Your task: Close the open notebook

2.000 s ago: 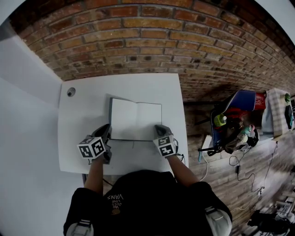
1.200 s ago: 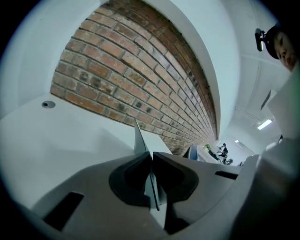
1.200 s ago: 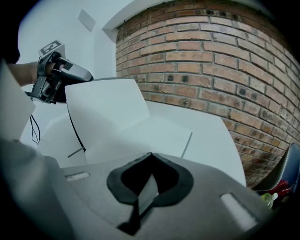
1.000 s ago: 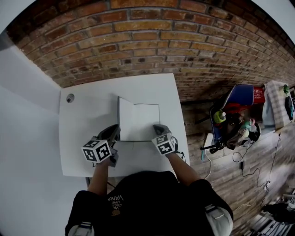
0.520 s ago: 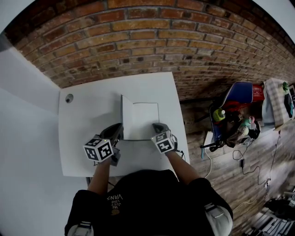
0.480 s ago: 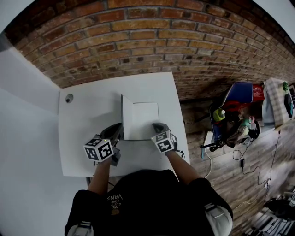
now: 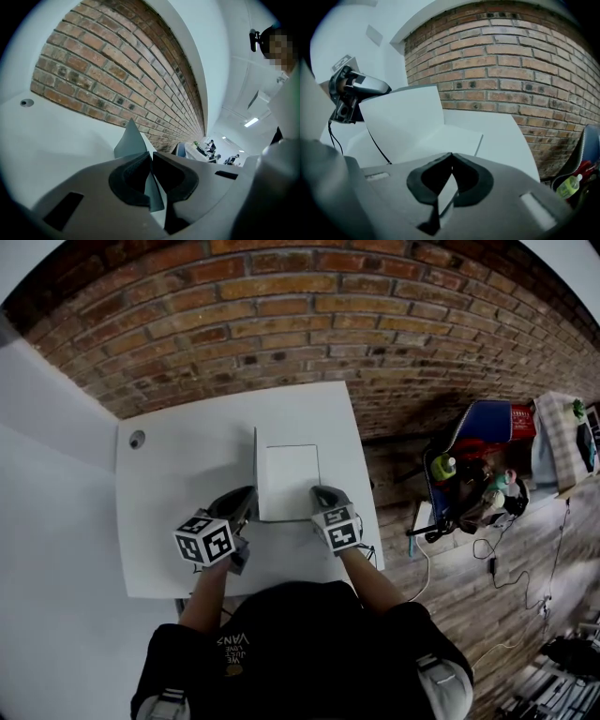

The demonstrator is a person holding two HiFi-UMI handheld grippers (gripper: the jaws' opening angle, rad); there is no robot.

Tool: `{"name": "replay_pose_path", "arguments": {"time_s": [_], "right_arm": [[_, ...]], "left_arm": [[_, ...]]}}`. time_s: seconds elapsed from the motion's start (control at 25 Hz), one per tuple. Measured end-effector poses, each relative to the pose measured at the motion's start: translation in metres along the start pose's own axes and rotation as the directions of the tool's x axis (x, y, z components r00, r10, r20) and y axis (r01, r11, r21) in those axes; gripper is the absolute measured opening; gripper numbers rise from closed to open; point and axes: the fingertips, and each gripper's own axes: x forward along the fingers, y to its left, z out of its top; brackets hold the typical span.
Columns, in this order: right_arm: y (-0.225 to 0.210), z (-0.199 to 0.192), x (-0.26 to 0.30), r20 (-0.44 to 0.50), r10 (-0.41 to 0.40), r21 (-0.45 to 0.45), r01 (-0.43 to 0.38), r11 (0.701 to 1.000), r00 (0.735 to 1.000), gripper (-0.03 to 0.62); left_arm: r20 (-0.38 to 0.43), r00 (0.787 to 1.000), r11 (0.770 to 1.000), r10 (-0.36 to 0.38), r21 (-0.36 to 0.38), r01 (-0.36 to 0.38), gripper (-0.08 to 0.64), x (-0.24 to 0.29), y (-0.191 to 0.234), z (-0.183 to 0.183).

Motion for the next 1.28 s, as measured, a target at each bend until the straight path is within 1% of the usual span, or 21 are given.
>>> {"name": "replay_pose_path", "arguments": {"time_s": [0.16,0.4,0.96,1.28], "right_arm": [[-0.008,0.002,-0.017,0.037,-0.025,0.056,0.022,0.998,0.999,-0.002],[-0.020,-0.007,-0.030,0.042,-0.058,0.099,0.054,0.994,0.997,-0.002],[-0.025,-0.013,-0.040,0.036,-0.075,0.113,0.071,0.991,0.996,-0.002],[-0.030,-0.016,-0.044,0.033,-0.091,0.123,0.086,0.989,0.995,-0.002]], "left_arm": [[-0.007,1.000,1.000,-0.016,0.006,0.016,0.031,0.005,-0.008,0.000],[-0.014,0.999,0.999,-0.035,0.019,0.035,0.031,0.014,-0.015,-0.004],[-0.022,0.998,0.998,-0.061,0.027,0.061,0.031,0.023,-0.027,-0.006],[-0.031,0.995,0.995,-0.092,0.021,0.093,0.034,0.033,-0.034,-0.010]]}}
